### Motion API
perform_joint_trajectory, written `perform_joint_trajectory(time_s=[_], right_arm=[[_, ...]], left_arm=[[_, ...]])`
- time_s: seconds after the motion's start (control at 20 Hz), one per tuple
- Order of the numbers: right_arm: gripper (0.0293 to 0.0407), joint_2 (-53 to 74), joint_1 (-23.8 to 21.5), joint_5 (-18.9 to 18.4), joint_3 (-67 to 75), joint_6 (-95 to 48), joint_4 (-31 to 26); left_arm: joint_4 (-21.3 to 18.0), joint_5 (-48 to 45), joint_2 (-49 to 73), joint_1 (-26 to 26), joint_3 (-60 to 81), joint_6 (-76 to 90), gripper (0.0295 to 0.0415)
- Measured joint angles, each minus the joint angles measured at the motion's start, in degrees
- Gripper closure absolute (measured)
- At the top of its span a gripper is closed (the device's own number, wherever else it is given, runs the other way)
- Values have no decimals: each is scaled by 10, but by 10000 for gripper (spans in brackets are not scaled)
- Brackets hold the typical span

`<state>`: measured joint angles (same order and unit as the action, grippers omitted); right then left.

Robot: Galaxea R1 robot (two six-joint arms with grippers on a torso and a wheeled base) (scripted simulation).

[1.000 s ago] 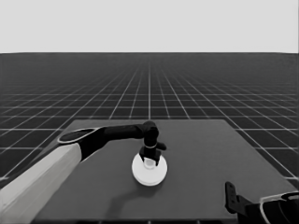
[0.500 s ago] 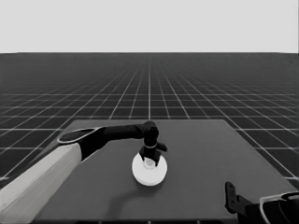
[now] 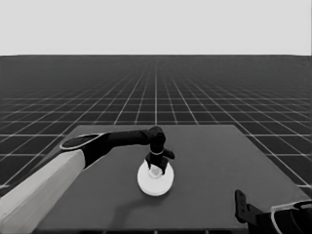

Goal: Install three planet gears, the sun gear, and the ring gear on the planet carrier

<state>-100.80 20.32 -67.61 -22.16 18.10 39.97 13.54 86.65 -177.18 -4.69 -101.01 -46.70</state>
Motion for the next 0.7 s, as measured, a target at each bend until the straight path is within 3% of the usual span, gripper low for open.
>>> perform_joint_trajectory(time_s=[0.4,0.5,0.7], right_arm=[[315,0,0,0,0,0,0],[315,0,0,0,0,0,0],[315,0,0,0,0,0,0]], left_arm=[[0,0,0,1,0,2,326],[-34,10,6,41,24,-207,325],[-50,15,7,61,30,-303,326]])
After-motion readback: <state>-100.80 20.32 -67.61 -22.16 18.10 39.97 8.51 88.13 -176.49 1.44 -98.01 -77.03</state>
